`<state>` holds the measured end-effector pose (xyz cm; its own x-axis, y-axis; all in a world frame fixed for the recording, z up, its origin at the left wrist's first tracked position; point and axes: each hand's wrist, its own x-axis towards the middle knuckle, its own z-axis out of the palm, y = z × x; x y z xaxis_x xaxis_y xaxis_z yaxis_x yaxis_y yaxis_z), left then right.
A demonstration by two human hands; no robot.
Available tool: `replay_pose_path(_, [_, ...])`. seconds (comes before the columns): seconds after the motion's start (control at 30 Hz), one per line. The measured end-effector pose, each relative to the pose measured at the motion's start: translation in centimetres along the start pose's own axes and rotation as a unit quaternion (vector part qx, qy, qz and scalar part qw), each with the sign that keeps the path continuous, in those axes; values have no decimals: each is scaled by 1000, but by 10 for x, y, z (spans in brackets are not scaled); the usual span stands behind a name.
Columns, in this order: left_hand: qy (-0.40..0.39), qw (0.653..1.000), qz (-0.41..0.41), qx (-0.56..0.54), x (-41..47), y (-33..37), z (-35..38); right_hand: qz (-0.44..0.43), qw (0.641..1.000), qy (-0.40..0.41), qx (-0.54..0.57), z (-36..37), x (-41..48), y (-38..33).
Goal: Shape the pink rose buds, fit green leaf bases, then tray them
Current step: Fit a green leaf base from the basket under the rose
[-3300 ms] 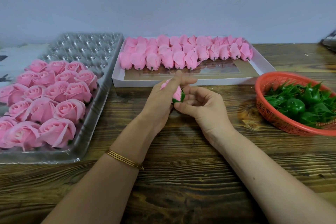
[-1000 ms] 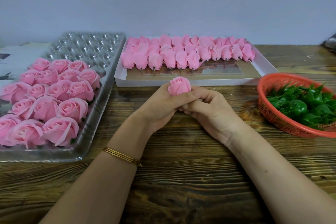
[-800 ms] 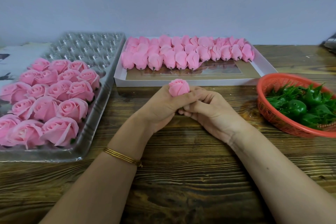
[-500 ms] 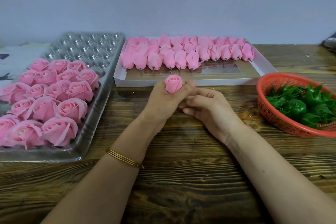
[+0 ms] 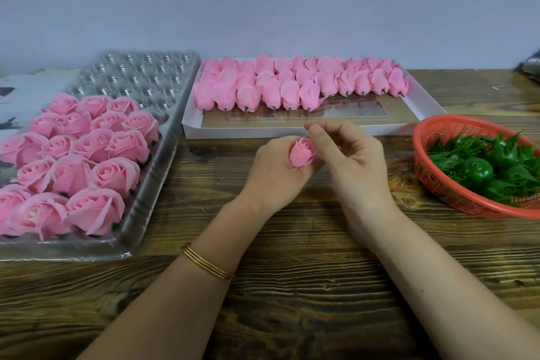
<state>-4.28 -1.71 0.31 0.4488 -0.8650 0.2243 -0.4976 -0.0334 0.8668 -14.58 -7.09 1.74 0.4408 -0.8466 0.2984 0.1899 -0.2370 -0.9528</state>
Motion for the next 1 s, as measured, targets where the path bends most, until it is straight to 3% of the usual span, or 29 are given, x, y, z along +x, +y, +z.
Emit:
replay_pose_path(0.27, [-47,998,-13,40,-1,-1,3,-27,999,-35,-20,4,0,11])
replay_pose_path(1.0, [-35,998,-5,45,1,-4,6,-53,990,-62,-112,5,1,24])
